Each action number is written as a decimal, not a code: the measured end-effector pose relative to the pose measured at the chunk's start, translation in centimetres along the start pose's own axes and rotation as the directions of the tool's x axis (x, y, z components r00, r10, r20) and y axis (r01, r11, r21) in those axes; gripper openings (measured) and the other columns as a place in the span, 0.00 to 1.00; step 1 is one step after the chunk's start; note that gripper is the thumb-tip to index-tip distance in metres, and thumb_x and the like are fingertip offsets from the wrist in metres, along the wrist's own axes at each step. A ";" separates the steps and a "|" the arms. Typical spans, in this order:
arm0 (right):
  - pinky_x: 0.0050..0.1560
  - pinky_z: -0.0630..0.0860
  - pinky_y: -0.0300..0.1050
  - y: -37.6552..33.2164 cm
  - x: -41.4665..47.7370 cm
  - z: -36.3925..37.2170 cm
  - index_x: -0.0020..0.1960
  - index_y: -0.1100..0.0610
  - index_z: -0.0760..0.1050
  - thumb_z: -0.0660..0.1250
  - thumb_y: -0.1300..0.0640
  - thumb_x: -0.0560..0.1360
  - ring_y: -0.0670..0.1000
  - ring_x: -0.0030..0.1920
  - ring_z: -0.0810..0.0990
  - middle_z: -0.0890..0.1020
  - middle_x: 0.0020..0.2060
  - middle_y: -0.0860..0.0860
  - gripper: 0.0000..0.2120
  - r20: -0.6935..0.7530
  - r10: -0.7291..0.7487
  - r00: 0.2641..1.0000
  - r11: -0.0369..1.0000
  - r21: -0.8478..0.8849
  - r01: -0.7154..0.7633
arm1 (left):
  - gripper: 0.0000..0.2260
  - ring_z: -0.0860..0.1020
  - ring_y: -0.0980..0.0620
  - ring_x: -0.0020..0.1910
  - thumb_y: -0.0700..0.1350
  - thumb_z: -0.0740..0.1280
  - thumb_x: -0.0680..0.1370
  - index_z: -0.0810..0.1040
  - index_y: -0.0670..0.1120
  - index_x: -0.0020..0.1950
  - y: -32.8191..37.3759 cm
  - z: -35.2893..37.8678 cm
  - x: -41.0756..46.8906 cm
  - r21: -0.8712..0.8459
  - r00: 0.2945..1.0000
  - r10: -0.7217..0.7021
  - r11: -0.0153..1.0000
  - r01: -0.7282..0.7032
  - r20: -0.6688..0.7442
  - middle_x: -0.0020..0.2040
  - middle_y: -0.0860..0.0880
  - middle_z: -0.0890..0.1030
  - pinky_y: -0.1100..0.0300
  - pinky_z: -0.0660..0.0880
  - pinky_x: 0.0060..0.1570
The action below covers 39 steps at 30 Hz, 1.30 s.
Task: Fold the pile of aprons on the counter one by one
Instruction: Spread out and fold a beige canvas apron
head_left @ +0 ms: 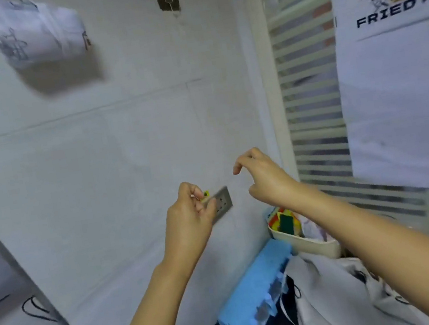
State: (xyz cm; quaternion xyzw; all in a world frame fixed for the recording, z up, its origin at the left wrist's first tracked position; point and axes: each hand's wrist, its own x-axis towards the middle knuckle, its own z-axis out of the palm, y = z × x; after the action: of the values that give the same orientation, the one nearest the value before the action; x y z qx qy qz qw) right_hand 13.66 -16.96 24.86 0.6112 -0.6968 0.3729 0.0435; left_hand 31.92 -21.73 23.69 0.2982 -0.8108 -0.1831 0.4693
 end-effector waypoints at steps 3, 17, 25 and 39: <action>0.52 0.67 0.42 6.5 -6.1 -0.3 0.52 0.54 0.73 0.70 0.68 0.69 0.52 0.57 0.70 0.69 0.55 0.52 0.16 0.093 0.223 0.970 0.969 -0.130 -0.210 | 0.09 0.77 0.54 0.37 0.43 0.71 0.74 0.70 0.49 0.45 -1.9 3.9 -4.1 -0.039 0.979 -0.066 0.996 0.074 0.192 0.35 0.52 0.76 0.60 0.72 0.41; 0.70 0.58 0.66 26.5 -33.9 -3.6 0.74 0.49 0.58 0.76 0.48 0.67 0.66 0.74 0.53 0.56 0.74 0.60 0.42 0.075 0.949 0.308 0.300 -0.518 -0.801 | 0.10 0.73 0.49 0.53 0.49 0.73 0.72 0.73 0.50 0.40 -3.3 22.9 -18.0 0.086 0.589 -0.268 0.944 0.319 0.762 0.53 0.48 0.74 0.58 0.69 0.48; 0.71 0.48 0.71 34.6 -46.2 -0.6 0.75 0.39 0.33 0.69 0.30 0.64 0.68 0.74 0.39 0.37 0.76 0.61 0.55 0.350 0.934 0.077 0.294 -0.625 -0.723 | 0.24 0.72 0.54 0.35 0.49 0.74 0.72 0.72 0.41 0.64 -0.8 33.0 -23.4 0.281 0.082 -0.575 0.513 0.811 0.814 0.44 0.48 0.74 0.65 0.70 0.31; 0.73 0.48 0.64 36.3 -47.7 -2.4 0.77 0.51 0.32 0.60 0.32 0.72 0.66 0.75 0.43 0.40 0.74 0.68 0.50 0.511 0.832 0.215 0.549 -0.704 -0.451 | 0.04 0.78 0.49 0.46 0.40 0.64 0.80 0.77 0.40 0.49 -3.0 37.5 -22.5 -0.293 -0.118 -0.789 -0.356 0.888 0.603 0.44 0.45 0.78 0.56 0.80 0.33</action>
State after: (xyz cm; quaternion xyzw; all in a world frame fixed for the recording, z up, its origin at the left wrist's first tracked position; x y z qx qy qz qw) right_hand -7.45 22.57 -14.99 0.3233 -0.8818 -0.1262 -0.3192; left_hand 8.78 -8.62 -11.13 0.5934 -0.2031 -0.7587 0.1764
